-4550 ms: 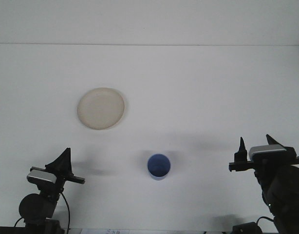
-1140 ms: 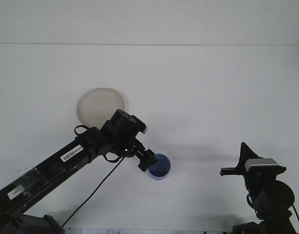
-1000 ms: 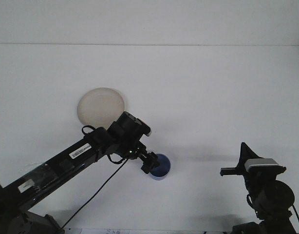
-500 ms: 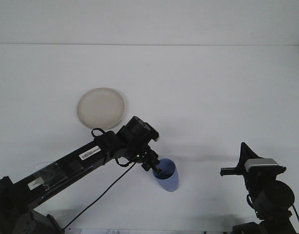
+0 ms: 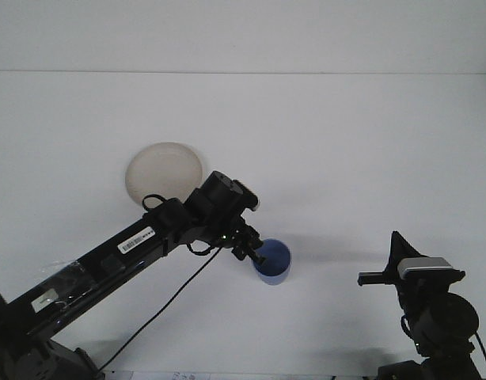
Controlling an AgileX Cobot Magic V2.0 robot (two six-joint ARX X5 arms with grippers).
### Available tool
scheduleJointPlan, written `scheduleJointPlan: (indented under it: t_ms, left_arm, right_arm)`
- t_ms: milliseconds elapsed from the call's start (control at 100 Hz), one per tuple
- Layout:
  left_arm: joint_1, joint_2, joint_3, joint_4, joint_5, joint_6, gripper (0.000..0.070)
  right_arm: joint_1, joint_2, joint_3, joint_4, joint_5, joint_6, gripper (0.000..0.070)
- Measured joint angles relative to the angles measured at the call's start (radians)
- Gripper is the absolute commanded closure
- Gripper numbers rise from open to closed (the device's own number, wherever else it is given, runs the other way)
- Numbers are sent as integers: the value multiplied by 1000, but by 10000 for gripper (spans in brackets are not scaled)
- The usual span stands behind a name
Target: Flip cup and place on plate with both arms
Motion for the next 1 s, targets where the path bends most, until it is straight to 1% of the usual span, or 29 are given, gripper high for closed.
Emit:
scheduleJointPlan:
  t_ms: [30, 80, 210, 260, 380, 480, 840, 1000]
  left_arm:
    - [5, -3, 25, -17, -2, 8, 690]
    - [13, -8, 69, -48, -28, 23, 690]
    - [46, -17, 148, -122, -146, 72, 690]
    - [66, -18, 160, -144, -170, 91, 690]
    - [135, -18, 161, -175, -173, 112, 690]
    - [220, -18, 161, -158, -173, 121, 690]
    - [561, -17, 161, -97, -176, 121, 690]
    - [653, 7, 161, -87, -179, 117, 690]
  right_arm:
    - [0, 0, 0, 0, 0, 0, 700]
    - [0, 0, 0, 0, 0, 0, 700]
    - [0, 0, 0, 0, 0, 0, 700]
    - [0, 0, 0, 0, 0, 0, 700]
    - [0, 0, 0, 0, 0, 0, 700]
    - [0, 0, 0, 0, 0, 0, 700]
    - [0, 0, 0, -6, 0, 0, 700]
    - [0, 0, 0, -6, 0, 0, 700]
